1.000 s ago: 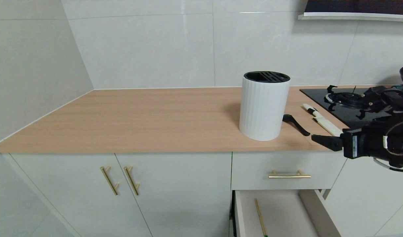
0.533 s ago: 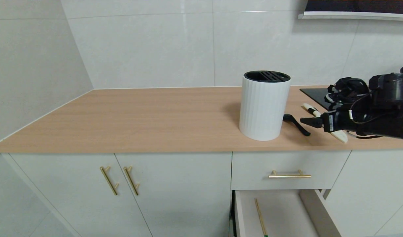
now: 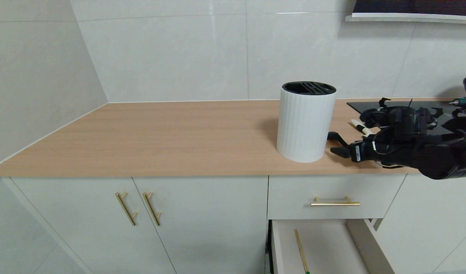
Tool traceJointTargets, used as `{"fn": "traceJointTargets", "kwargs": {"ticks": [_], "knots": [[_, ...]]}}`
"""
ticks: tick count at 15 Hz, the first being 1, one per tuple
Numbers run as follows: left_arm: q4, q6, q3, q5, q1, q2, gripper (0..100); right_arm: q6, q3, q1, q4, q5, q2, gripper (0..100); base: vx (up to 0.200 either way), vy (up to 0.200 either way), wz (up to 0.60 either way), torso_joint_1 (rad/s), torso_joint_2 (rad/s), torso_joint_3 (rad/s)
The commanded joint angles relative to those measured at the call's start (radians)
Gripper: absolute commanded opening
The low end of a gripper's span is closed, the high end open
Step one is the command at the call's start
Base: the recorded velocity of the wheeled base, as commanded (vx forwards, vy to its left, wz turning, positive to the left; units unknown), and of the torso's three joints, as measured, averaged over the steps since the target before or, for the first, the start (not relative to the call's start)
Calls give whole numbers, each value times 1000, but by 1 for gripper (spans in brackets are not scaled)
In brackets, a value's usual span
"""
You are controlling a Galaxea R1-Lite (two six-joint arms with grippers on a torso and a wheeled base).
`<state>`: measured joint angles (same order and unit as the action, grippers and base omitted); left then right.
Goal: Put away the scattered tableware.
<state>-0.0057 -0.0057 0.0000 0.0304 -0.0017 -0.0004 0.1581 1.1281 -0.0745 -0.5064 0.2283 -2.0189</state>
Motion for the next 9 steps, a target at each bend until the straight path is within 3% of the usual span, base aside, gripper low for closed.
{"fn": "traceJointTargets", "kwargs": {"ticks": [1,7,8,9], "knots": [[0,0,0,0,0,0,100,0,12,-1,-1,-4,-30,100,0,0,0,0,0,0],[0,0,0,0,0,0,100,-2,36,4,3,-18,-64,100,0,0,0,0,0,0],[0,0,0,0,0,0,100,-2,44,4,5,-26,-73,0,0,0,0,0,0,0],[0,0,0,0,0,0,100,-2,44,4,5,-26,-75,0,0,0,0,0,0,0]]}}
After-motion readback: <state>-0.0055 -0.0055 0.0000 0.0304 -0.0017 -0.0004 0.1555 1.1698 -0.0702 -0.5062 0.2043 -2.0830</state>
